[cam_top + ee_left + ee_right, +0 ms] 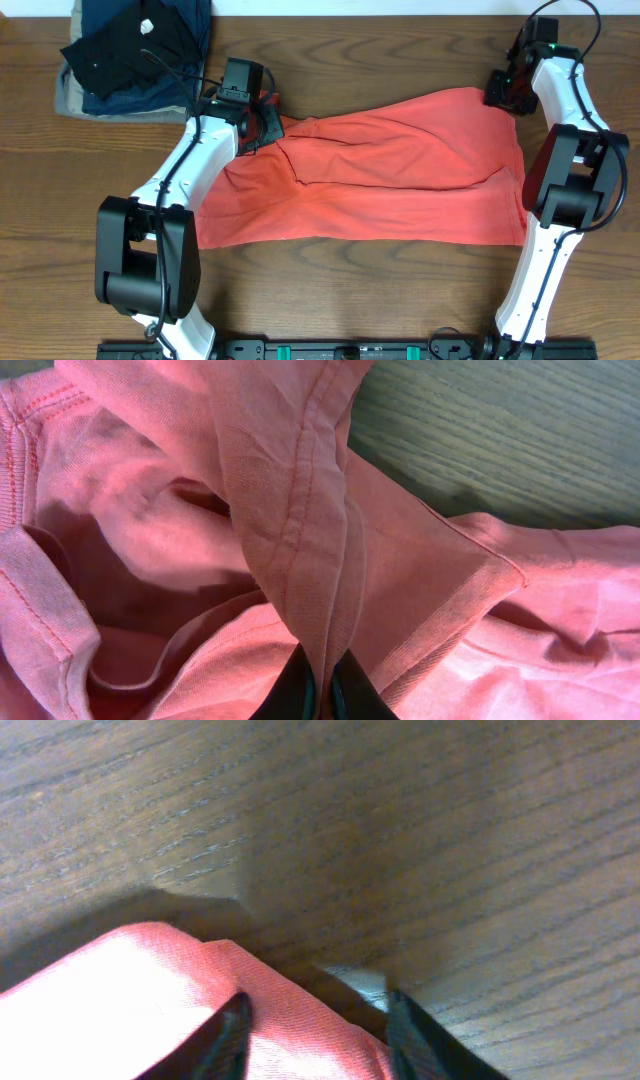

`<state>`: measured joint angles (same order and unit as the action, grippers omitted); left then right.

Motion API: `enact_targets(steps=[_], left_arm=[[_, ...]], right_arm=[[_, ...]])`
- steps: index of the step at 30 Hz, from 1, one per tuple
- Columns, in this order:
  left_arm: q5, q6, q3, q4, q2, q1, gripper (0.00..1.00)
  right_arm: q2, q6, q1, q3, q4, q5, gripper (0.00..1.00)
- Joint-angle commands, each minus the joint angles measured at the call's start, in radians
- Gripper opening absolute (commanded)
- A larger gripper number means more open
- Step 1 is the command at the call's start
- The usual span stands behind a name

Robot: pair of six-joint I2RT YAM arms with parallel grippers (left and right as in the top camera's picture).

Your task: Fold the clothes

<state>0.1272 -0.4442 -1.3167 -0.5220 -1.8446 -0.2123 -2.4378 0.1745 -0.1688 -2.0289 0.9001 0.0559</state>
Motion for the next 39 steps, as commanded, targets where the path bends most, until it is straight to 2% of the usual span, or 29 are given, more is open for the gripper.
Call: enact_targets(steps=[1,2,5,6,18,33,39], left_arm=[[-0.009,0.027,-0.004,0.007,0.016,0.004,0.06],[-0.009,0.043,-0.004,0.010,0.017,0.004,0.06],[-0.009,0.067,-0.004,0.014,0.030,0.005,0.06],[-0.010,0.069,-0.004,0.015,0.039,0.004,0.06],[-0.024,0.127,-0.004,0.002,0.256,0.004,0.06],[-0.029,0.127,-0.002,-0.196,0.264,0.004,0.07],[-0.121,0.125,0.000,-0.290,0.264,0.005,0.07]], right_arm=[[-0.016,0.017,0.017,-0.019,-0.002,-0.007,0.30],[-0.016,0.024,0.016,-0.020,-0.002,-0.008,0.25],[-0.016,0.039,0.010,-0.028,0.005,-0.007,0.04],[-0.016,0.042,0.006,-0.032,0.010,-0.007,0.01],[0.059,0.148,-0.043,-0.100,0.161,0.005,0.01],[0.173,0.170,-0.043,-0.100,0.374,0.005,0.01],[0.189,0.169,-0.047,-0.100,0.452,-0.005,0.01]])
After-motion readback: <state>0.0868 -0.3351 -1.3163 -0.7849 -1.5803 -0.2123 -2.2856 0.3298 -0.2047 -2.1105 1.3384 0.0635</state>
